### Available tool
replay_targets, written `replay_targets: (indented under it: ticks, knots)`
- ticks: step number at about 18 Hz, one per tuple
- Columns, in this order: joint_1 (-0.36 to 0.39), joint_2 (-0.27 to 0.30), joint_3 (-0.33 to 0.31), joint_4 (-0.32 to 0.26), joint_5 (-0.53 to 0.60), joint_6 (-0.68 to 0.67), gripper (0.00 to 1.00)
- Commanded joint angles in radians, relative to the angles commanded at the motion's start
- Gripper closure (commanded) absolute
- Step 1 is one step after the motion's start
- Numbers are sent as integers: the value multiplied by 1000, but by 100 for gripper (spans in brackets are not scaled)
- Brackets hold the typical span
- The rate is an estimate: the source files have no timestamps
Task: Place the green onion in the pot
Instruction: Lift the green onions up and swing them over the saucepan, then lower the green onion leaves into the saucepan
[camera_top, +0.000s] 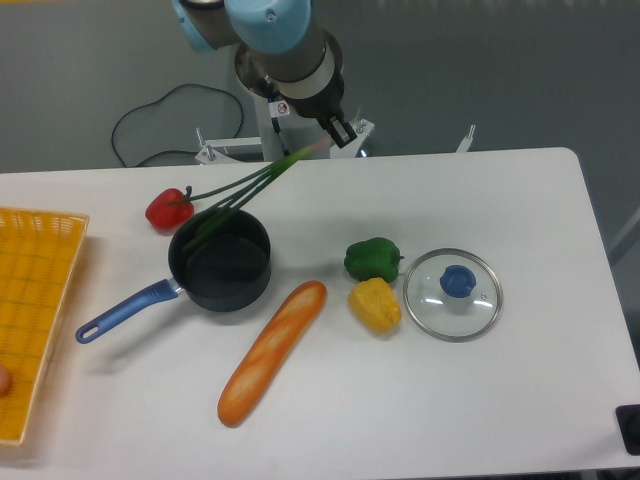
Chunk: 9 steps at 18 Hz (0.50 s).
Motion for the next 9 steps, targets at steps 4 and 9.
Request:
replay_targets:
  ticks: [4,9]
  knots:
    - [-5,-17,-5,11,-6,0,90]
    - [-6,-69,-9,23,-9,0,90]
